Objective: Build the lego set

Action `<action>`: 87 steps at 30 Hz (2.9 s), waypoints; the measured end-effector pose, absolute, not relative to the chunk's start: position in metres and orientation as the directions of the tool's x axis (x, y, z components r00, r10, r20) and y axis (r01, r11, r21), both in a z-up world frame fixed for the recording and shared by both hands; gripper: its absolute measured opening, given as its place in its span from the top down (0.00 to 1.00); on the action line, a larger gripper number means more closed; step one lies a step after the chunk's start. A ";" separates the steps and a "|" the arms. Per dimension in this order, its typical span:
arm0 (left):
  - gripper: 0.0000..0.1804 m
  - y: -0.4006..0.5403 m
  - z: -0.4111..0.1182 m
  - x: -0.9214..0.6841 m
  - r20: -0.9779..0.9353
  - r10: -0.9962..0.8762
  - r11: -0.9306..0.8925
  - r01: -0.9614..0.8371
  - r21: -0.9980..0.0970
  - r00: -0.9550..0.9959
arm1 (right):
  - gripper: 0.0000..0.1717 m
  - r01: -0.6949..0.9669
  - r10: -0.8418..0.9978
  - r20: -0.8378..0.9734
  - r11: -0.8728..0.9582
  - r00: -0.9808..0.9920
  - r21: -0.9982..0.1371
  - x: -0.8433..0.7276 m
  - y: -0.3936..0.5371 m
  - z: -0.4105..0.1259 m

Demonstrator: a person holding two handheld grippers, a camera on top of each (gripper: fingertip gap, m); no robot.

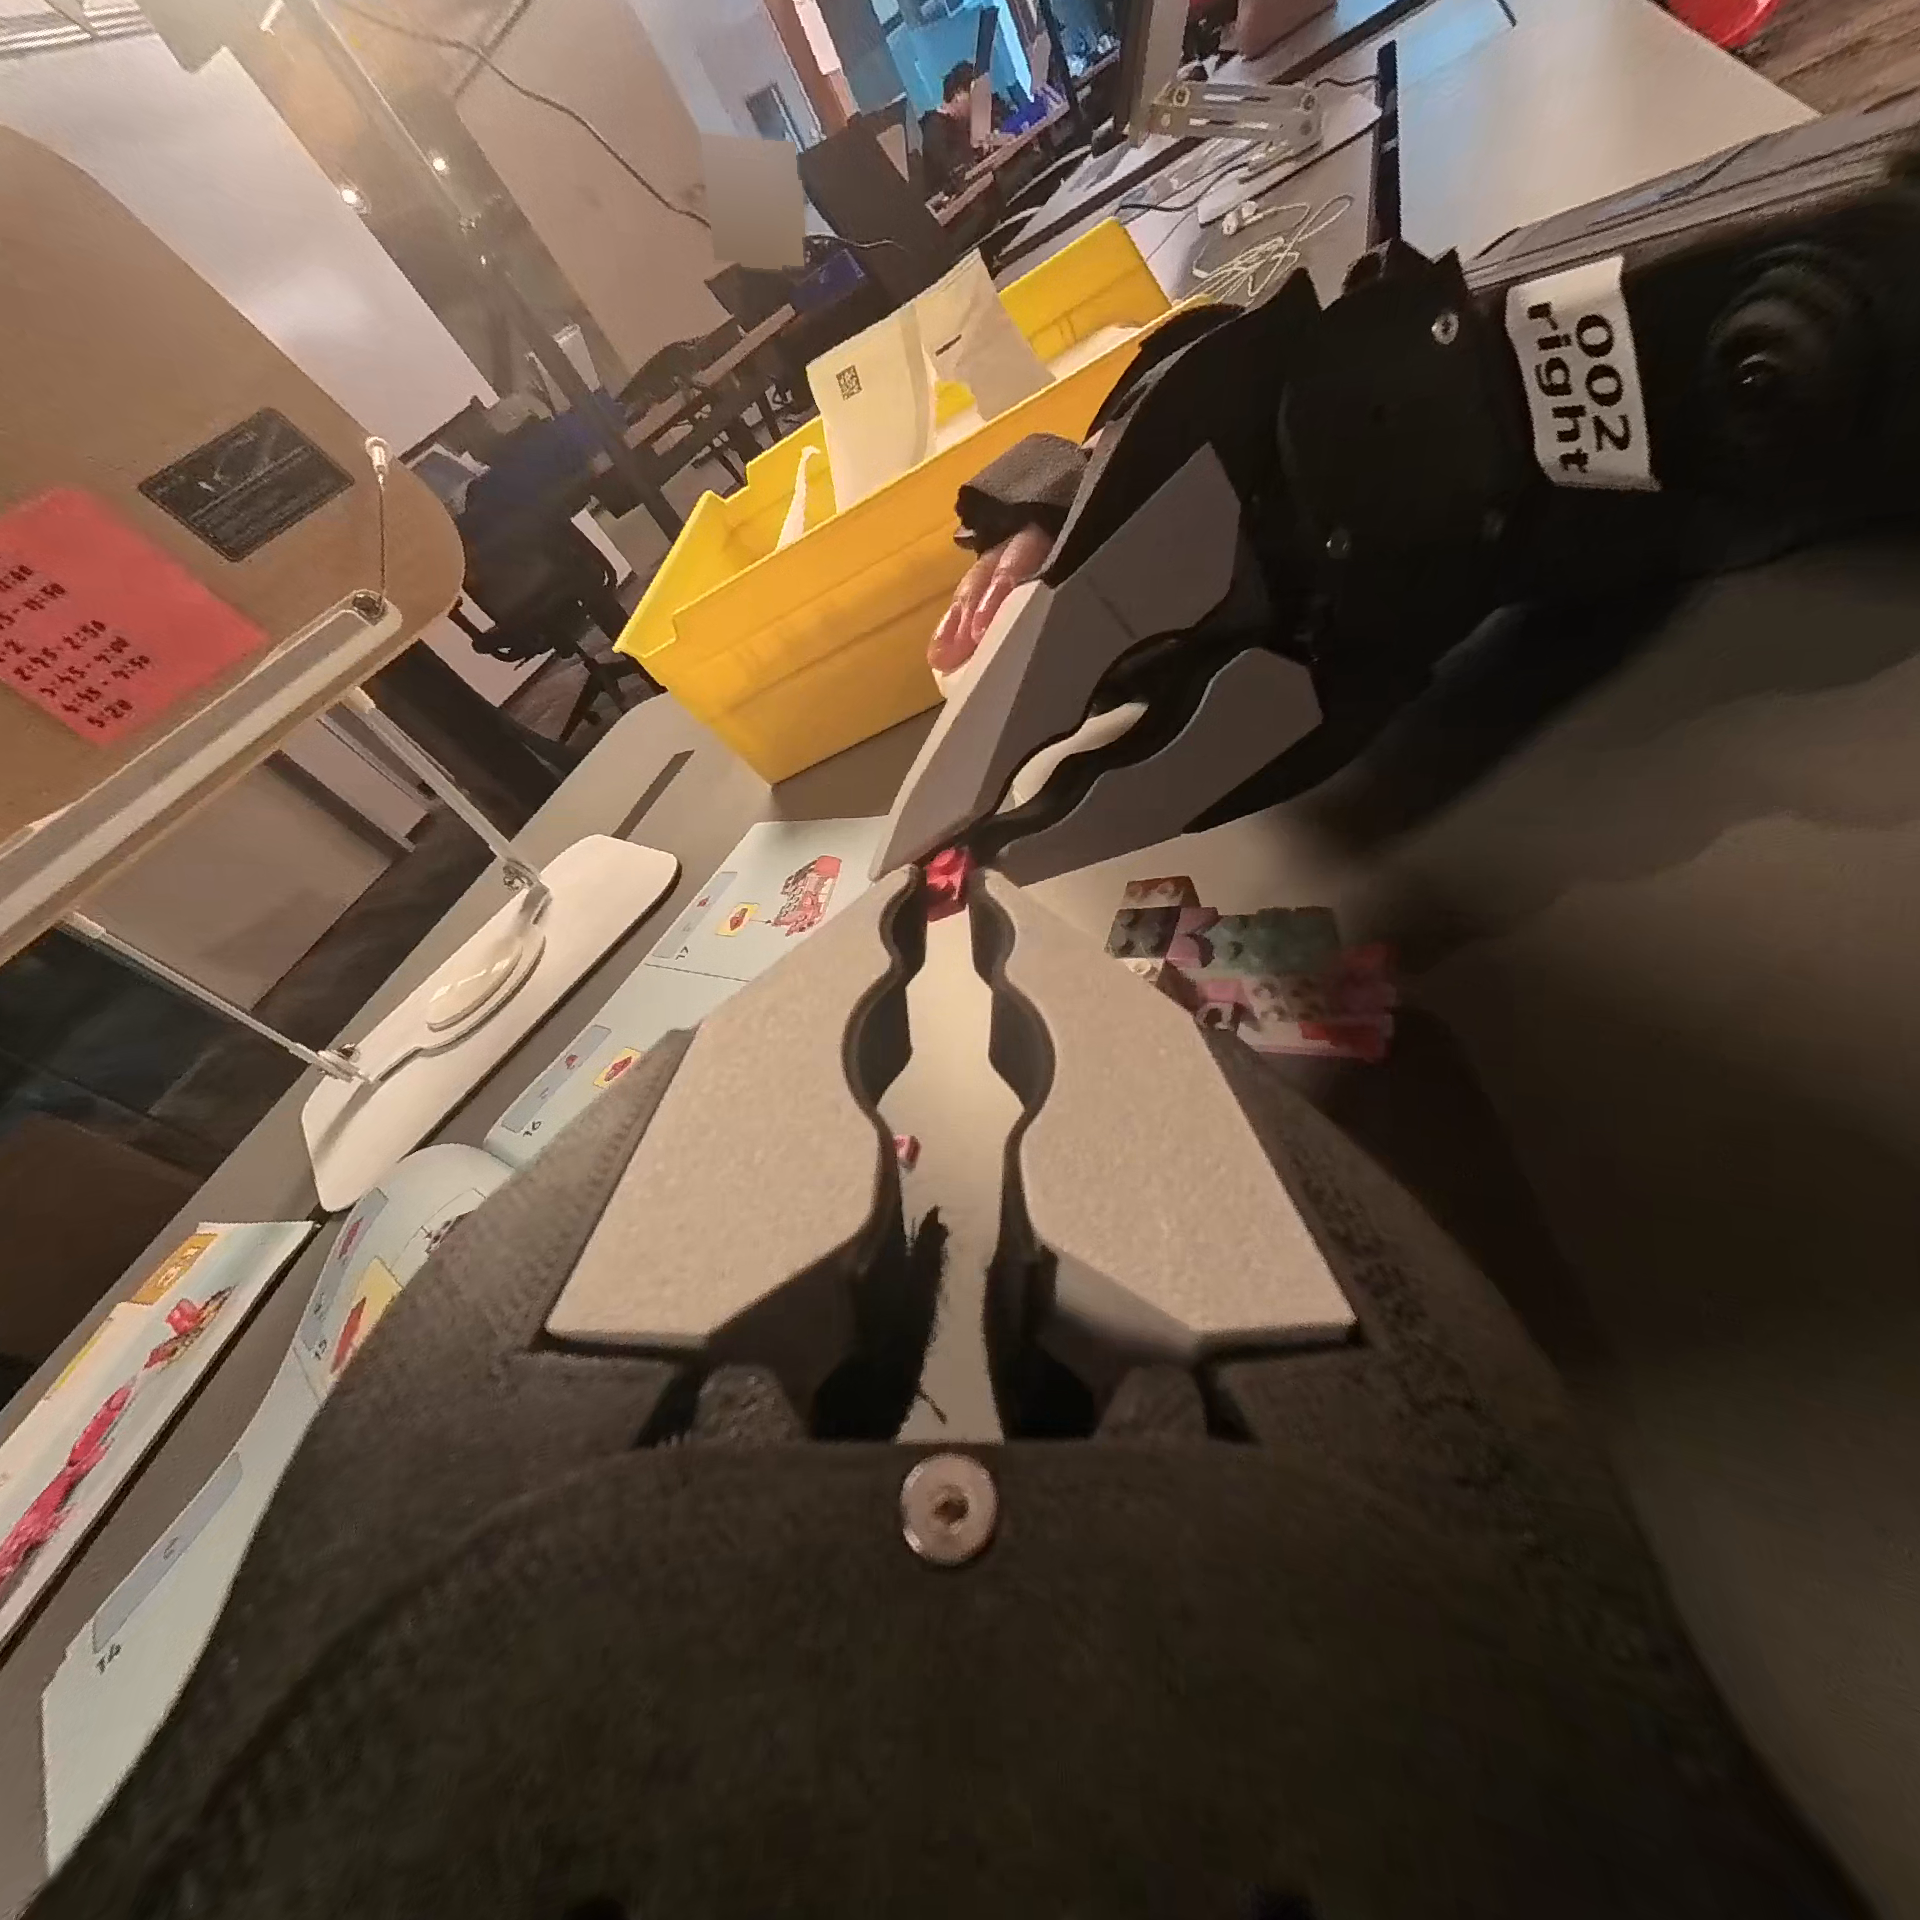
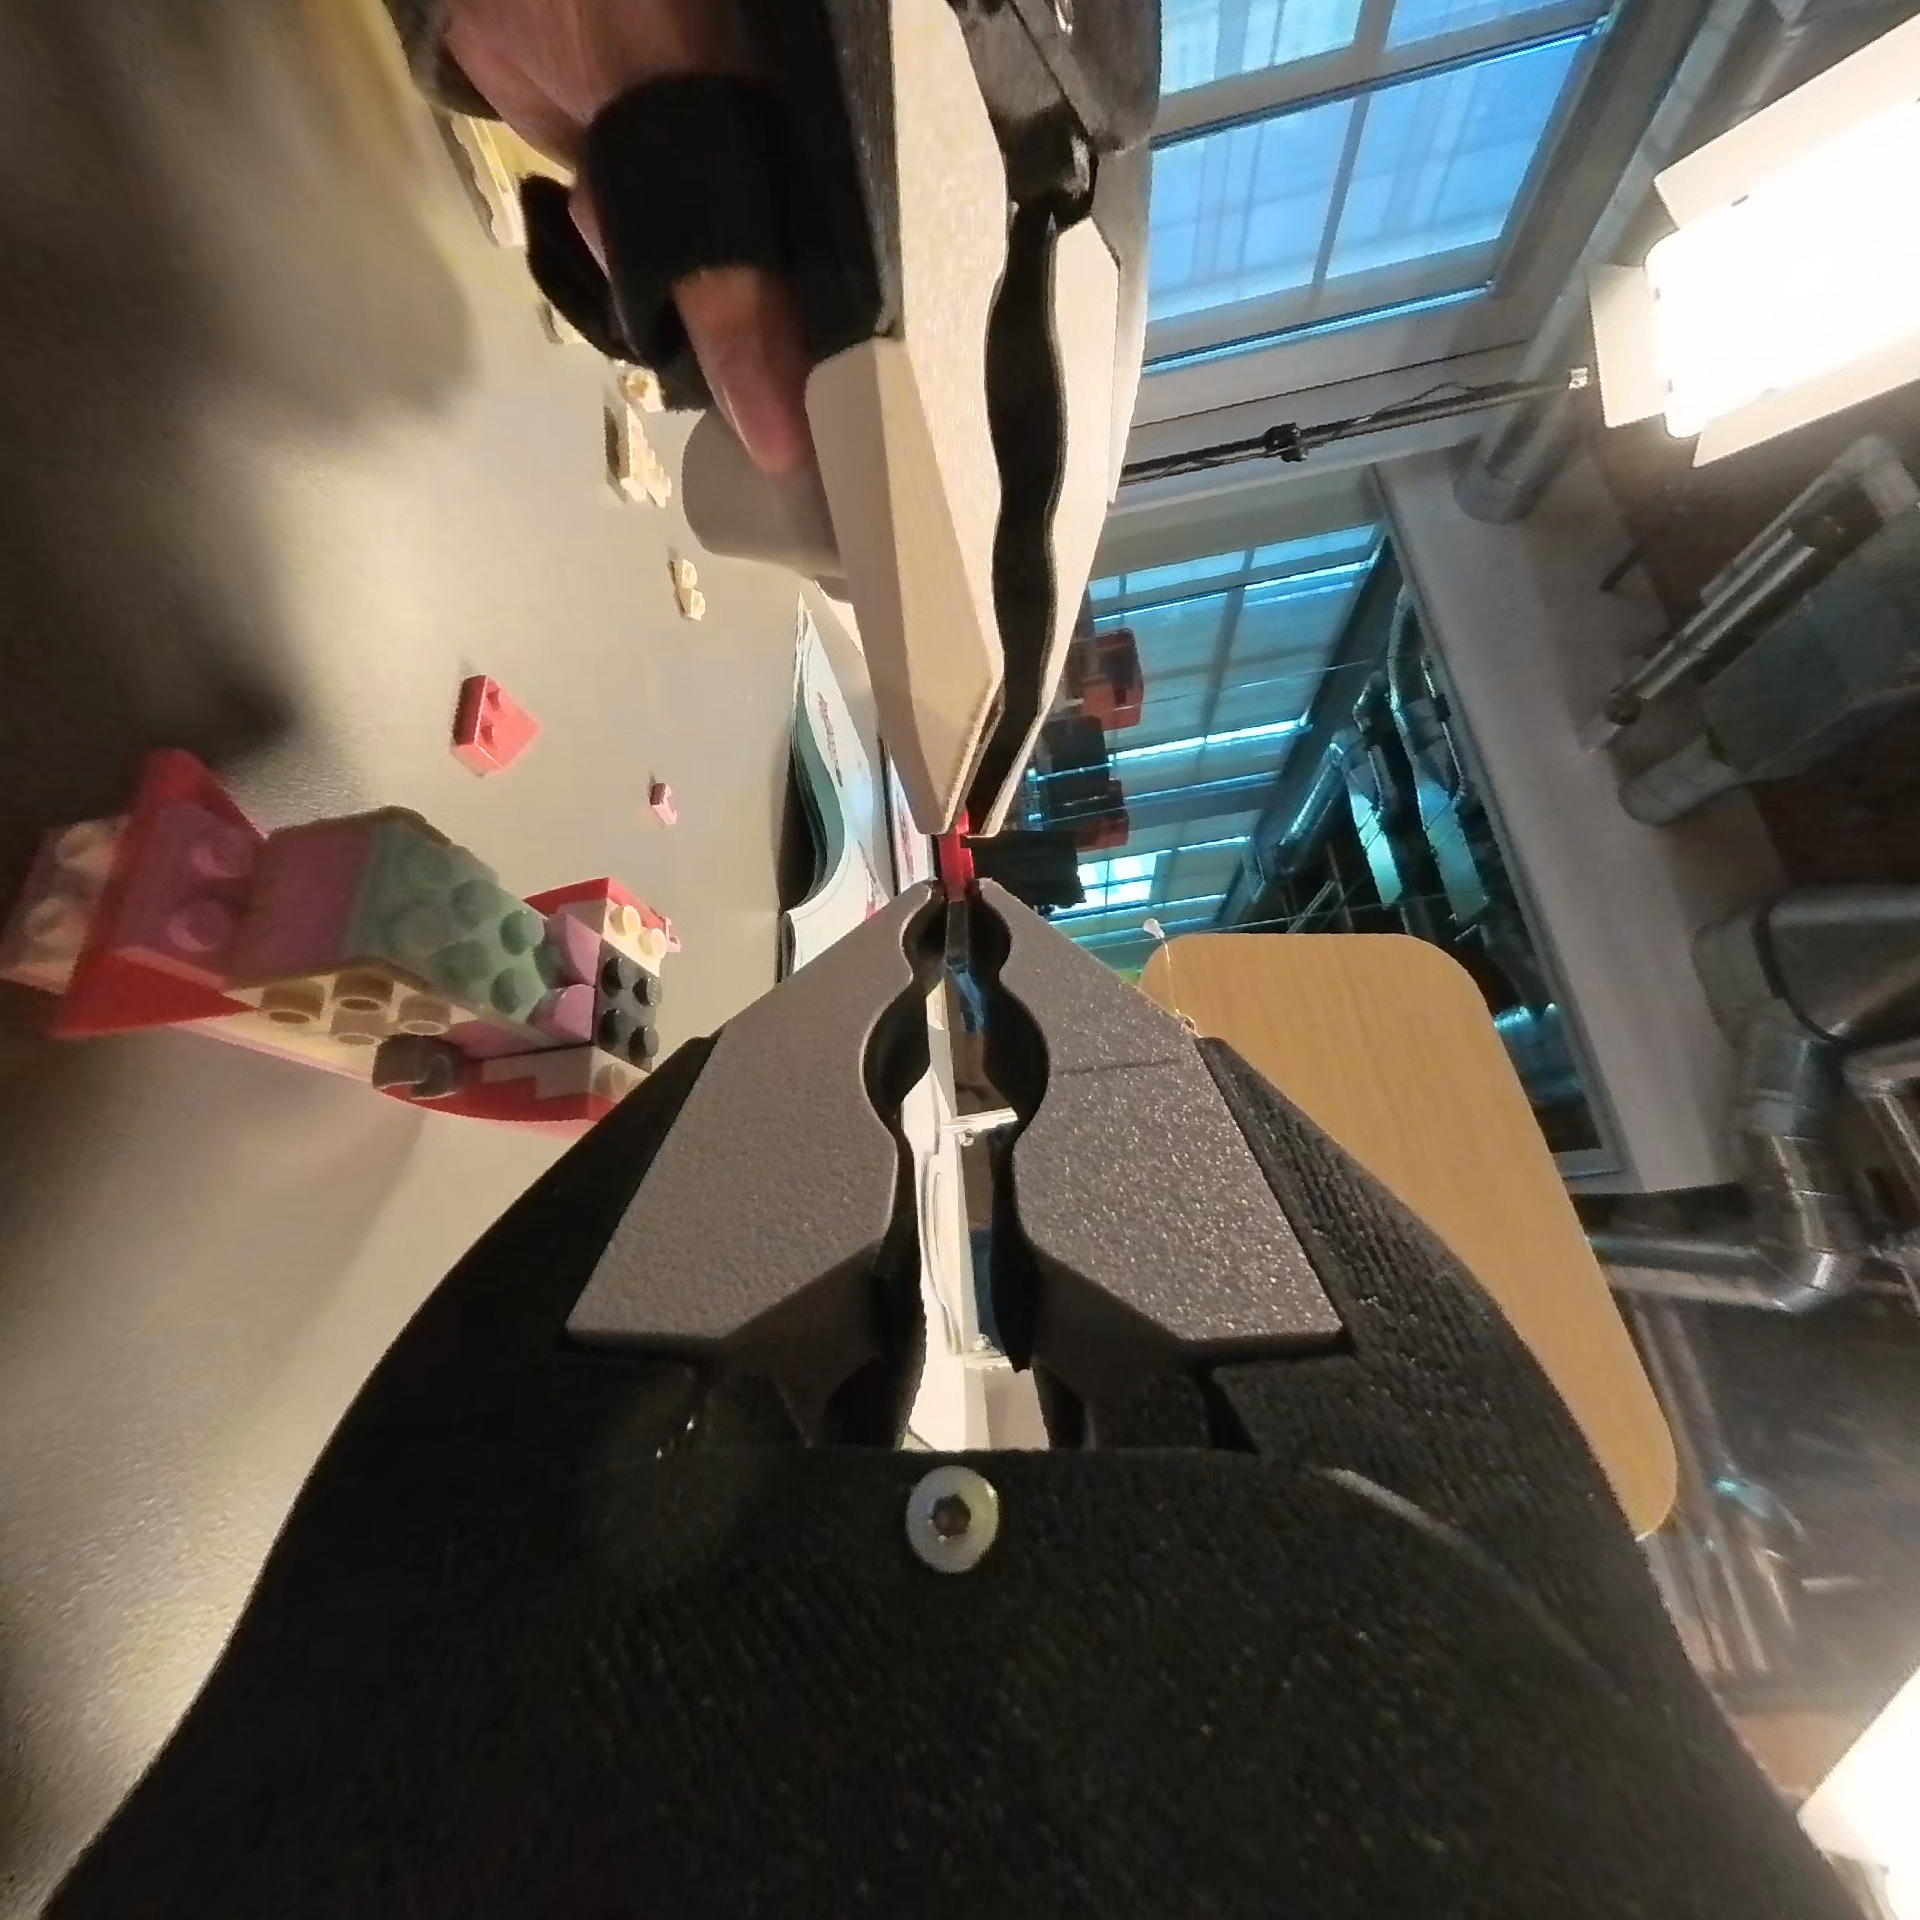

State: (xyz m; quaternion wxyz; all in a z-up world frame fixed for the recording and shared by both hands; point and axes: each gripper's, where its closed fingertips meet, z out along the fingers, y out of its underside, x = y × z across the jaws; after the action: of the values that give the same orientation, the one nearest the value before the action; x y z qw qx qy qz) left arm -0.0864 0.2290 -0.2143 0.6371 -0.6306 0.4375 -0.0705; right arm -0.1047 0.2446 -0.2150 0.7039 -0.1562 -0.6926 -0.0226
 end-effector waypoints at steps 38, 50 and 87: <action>0.96 0.230 -0.215 -0.087 -0.674 -0.509 0.304 -0.621 -0.722 0.535 | 0.98 0.251 0.227 0.973 0.940 0.041 -0.230 -0.104 0.246 -0.216; 0.97 0.230 -0.212 -0.091 -0.764 -0.424 0.350 -0.691 -0.633 0.486 | 0.94 0.206 0.319 0.946 0.924 0.048 -0.322 -0.103 0.242 -0.214; 0.93 0.274 -0.299 -0.124 0.008 -0.769 -0.465 -0.551 -0.693 0.639 | 0.99 0.337 0.231 0.973 0.914 0.025 -0.226 -0.098 0.283 -0.234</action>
State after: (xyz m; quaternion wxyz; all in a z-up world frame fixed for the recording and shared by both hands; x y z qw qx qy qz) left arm -0.1240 0.2741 -0.2990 0.3364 -0.8404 0.3927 -0.1621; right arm -0.0984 0.2832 -0.2337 0.6864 -0.2038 -0.6970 -0.0387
